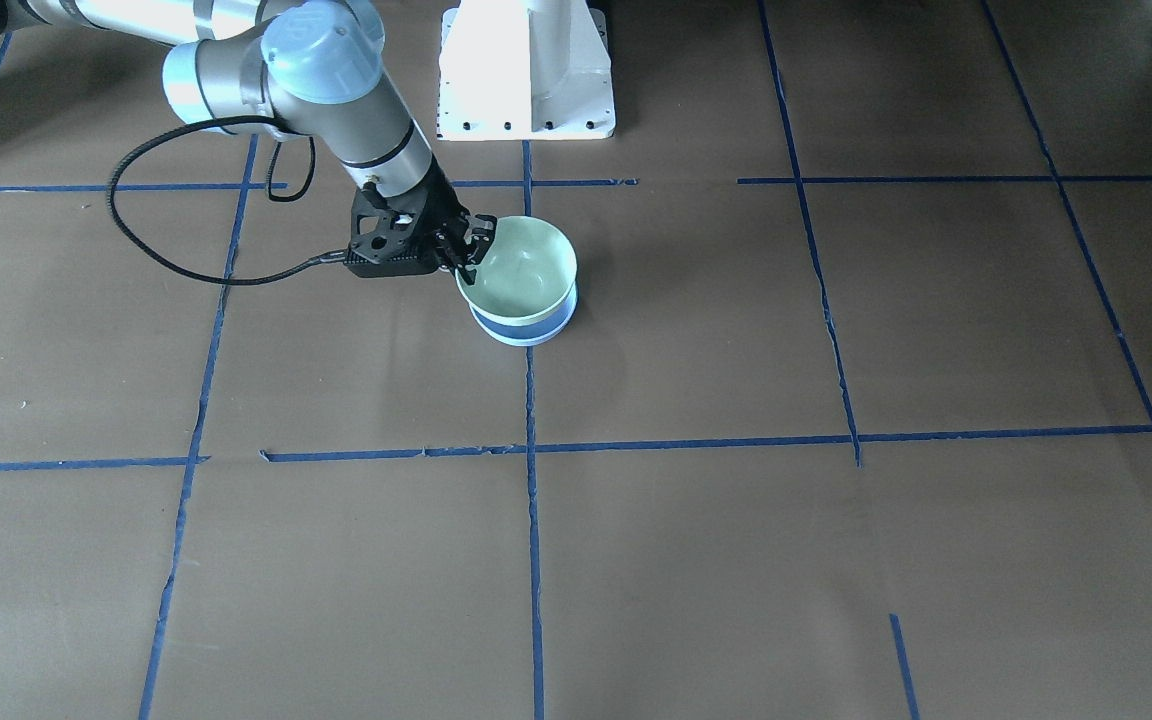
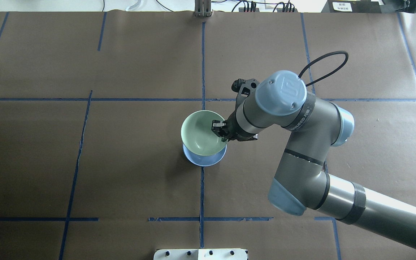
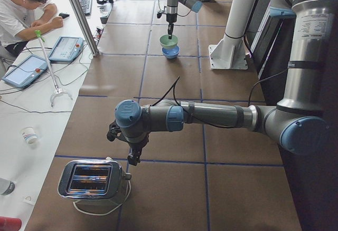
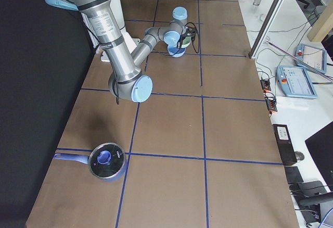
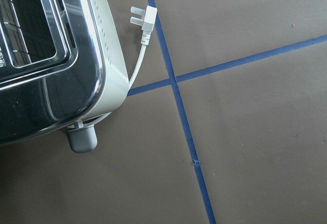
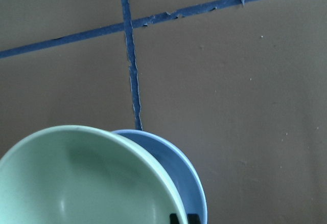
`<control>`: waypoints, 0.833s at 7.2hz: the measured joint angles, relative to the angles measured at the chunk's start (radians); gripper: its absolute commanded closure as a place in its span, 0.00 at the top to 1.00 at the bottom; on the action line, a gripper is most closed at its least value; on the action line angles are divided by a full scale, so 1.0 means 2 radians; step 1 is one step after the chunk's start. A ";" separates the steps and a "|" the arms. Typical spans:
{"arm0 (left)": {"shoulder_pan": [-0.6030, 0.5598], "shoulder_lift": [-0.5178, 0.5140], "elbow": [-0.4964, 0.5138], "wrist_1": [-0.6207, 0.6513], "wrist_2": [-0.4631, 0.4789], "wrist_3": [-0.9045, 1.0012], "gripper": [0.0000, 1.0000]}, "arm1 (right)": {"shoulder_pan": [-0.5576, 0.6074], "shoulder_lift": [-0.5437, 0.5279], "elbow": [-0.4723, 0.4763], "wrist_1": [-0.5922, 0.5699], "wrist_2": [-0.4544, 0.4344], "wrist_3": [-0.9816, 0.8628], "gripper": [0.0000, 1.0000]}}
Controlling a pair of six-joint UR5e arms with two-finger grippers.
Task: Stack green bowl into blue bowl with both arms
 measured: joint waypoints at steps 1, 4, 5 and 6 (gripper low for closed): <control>0.000 0.000 0.001 0.000 0.000 0.000 1.00 | -0.016 0.001 -0.009 -0.001 -0.019 0.005 0.02; 0.000 0.001 0.003 0.000 0.000 0.000 1.00 | -0.026 0.000 -0.018 -0.002 -0.035 0.007 1.00; 0.000 0.001 0.003 0.000 0.000 0.000 1.00 | -0.025 -0.002 -0.020 -0.002 -0.039 0.007 1.00; 0.000 0.001 0.004 0.000 0.000 0.000 1.00 | -0.020 0.000 -0.020 -0.002 -0.040 0.006 1.00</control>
